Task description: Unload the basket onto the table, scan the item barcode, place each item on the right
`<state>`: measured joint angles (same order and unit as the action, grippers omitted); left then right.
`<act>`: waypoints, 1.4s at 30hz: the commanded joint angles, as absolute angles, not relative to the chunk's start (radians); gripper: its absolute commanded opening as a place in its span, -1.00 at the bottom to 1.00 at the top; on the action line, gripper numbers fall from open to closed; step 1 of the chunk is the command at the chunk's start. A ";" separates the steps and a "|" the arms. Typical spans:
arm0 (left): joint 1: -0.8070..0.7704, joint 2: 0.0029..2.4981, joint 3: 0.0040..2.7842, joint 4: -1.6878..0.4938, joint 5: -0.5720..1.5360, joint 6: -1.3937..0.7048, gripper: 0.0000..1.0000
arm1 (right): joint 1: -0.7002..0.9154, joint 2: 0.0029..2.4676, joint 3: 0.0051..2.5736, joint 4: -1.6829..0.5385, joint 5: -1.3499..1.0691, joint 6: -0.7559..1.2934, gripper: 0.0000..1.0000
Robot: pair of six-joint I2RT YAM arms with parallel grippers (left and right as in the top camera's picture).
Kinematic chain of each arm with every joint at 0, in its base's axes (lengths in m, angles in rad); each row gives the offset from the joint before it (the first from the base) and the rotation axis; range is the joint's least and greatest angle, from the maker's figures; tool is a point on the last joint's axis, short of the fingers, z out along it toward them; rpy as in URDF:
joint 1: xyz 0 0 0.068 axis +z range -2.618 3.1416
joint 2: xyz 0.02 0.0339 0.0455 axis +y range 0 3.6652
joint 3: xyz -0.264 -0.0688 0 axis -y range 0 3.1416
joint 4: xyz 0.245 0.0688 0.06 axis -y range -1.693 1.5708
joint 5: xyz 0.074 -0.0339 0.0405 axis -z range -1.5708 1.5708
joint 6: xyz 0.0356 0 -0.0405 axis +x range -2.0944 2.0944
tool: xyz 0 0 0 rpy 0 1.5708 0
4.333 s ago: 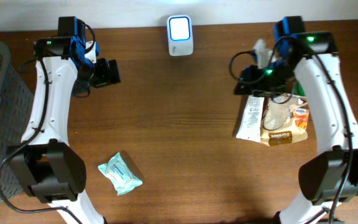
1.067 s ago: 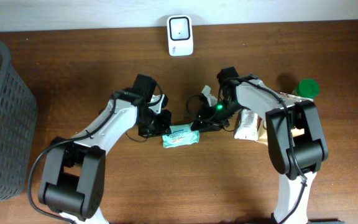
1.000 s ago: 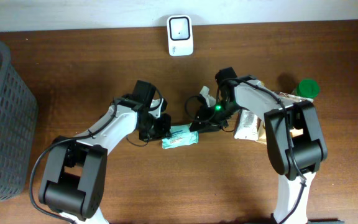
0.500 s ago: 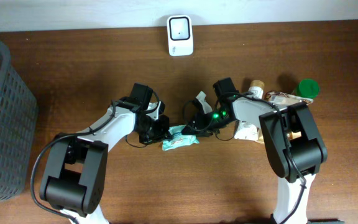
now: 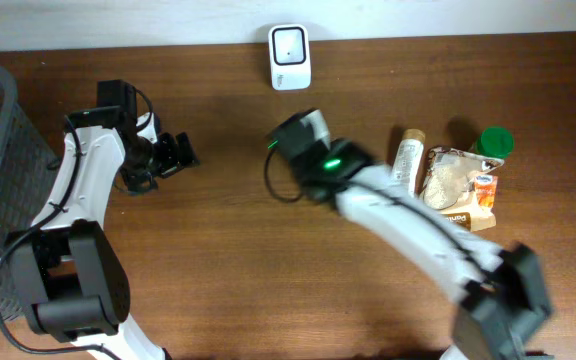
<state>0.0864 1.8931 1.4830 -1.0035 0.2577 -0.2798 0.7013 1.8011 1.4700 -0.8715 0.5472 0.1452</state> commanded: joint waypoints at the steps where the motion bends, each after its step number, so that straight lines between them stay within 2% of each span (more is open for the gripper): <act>1: 0.089 1.881 1.487 -1.005 0.175 -0.271 0.98 | 0.778 2.002 1.478 -0.874 1.144 0.134 -0.92; 6: 0.089 1.881 1.487 -1.005 0.175 -0.271 0.98 | 0.873 2.117 1.478 -0.845 1.043 0.112 -0.89; 7: 0.089 1.881 1.487 -1.005 0.175 -0.271 0.99 | 0.920 2.115 1.478 -0.846 0.960 0.112 -0.23; 8: 0.089 1.881 1.487 -1.005 0.175 -0.271 0.98 | 0.945 2.109 1.478 -0.845 0.833 0.113 0.11; 9: 0.089 1.881 1.487 -1.005 0.175 -0.271 0.98 | 0.951 2.103 1.478 -0.841 0.638 0.133 0.35; 11: 0.089 1.881 1.487 -1.005 0.175 -0.271 0.98 | 0.928 2.075 1.479 -0.840 0.433 0.246 0.51; 14: 0.089 1.881 1.487 -1.005 0.175 -0.271 0.98 | 0.850 1.877 1.526 -0.841 0.158 0.245 0.60; 16: 0.089 1.881 1.487 -1.003 0.175 -0.271 0.98 | 0.742 1.780 1.541 -0.842 -0.008 0.244 0.52; 17: 0.089 1.881 1.487 -1.004 0.175 -0.271 0.98 | 0.599 1.753 1.540 -0.882 -0.140 0.244 0.09; 19: 0.089 1.881 1.487 -0.979 0.176 -0.275 0.98 | 0.472 1.781 1.539 -0.945 -0.163 0.228 -0.41; 20: 0.088 1.881 1.487 -0.975 0.198 -0.275 0.98 | 0.419 1.807 1.538 -0.965 -0.211 0.153 -0.50; 21: 0.082 1.882 1.487 -0.973 0.260 -0.275 0.68 | 0.379 1.848 1.538 -0.981 -0.253 0.087 -0.62; 22: 0.067 1.882 1.485 -0.970 0.277 -0.275 0.11 | 0.367 1.887 1.538 -0.994 -0.294 0.057 -0.74; 24: 0.025 1.882 1.480 -0.948 0.271 -0.275 -0.60 | 0.395 1.947 1.538 -1.010 -0.367 -0.001 -0.81; 26: -0.007 1.884 1.472 -0.897 0.265 -0.283 -0.97 | 0.455 1.974 1.538 -0.991 -0.366 -0.003 -0.85; 27: -0.006 1.884 1.472 -0.892 0.261 -0.308 -0.99 | 0.475 1.985 1.538 -0.976 -0.357 0.015 -0.91; 29: 0.003 1.884 1.472 -0.883 0.261 -0.325 -0.96 | 0.519 2.026 1.537 -0.907 -0.302 0.094 -0.91; 34: 0.003 1.885 1.472 -0.891 0.239 -0.324 -0.89 | 0.556 2.195 1.537 -0.855 -0.329 0.140 -0.90; 37: 0.002 1.885 1.472 -0.902 0.239 -0.325 -0.87 | 0.538 2.198 1.568 -0.850 -0.397 0.139 -0.63; 40: 0.003 1.885 1.472 -0.912 0.240 -0.324 -0.86 | 0.460 2.159 1.735 -0.955 -0.505 0.109 -0.52; 42: 0.003 1.885 1.472 -0.918 0.239 -0.324 -0.84 | 0.374 2.149 1.885 -1.077 -0.481 0.054 -0.45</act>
<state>0.0002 1.8931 1.4811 -0.9146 0.2489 -0.3145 0.4522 2.1742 1.7573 -1.0172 -0.4740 0.1215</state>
